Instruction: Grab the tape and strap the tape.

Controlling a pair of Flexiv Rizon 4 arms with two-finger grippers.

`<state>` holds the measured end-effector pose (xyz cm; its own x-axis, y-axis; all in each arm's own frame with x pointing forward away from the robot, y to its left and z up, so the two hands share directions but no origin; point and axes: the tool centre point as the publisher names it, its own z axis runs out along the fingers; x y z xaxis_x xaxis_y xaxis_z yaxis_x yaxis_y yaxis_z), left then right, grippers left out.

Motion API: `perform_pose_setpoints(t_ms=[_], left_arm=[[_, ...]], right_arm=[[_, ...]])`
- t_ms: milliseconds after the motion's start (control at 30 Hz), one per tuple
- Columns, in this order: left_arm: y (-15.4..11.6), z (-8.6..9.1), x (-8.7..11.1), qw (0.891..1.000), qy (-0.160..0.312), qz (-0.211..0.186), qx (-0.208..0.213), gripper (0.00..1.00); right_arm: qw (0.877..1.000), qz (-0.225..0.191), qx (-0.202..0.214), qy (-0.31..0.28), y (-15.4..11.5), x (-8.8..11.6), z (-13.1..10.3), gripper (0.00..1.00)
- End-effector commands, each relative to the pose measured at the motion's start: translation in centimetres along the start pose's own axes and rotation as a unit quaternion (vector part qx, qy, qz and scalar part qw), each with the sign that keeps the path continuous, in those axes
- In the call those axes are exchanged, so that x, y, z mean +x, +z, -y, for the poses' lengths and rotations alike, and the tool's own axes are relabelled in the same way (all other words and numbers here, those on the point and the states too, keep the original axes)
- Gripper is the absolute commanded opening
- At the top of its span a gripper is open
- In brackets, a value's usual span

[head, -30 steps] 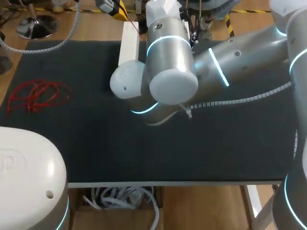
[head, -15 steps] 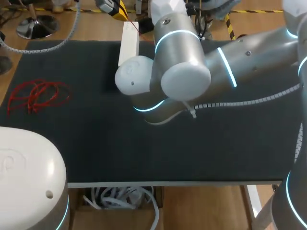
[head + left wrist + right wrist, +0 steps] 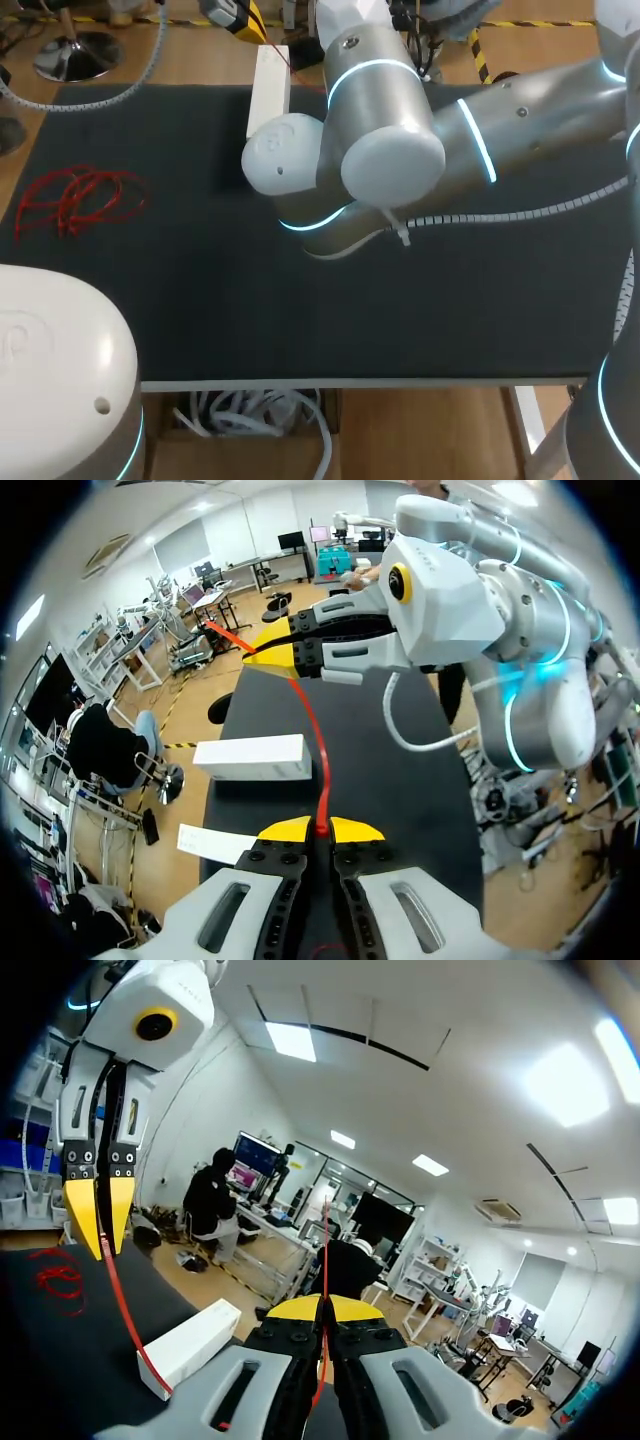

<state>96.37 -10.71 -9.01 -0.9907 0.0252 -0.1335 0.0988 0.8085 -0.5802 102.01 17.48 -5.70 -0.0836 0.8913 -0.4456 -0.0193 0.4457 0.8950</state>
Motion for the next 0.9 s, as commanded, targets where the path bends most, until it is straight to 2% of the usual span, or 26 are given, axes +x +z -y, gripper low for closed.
perform_pose_setpoints(t_ms=[33,500,700,900], left_arm=[[0.0,0.1,-0.1,1.0,0.0,-0.001,-0.002,0.0],[0.0,0.1,-0.1,1.0,0.0,-0.001,-0.002,0.0],[0.0,0.1,-0.1,1.0,0.0,-0.001,-0.002,0.0],[0.0,0.1,-0.1,1.0,0.0,-0.001,-0.002,0.0]], right_arm=[[1.0,-0.002,0.001,0.0,0.0,-0.2,-0.1,0.0],[1.0,-0.002,0.001,0.0,0.0,-0.2,-0.1,0.0],[0.997,0.015,-0.03,-0.076,-0.9,-0.1,-0.7,0.0],[0.981,0.026,-0.058,-0.184,-1.5,-0.7,-1.7,0.0]])
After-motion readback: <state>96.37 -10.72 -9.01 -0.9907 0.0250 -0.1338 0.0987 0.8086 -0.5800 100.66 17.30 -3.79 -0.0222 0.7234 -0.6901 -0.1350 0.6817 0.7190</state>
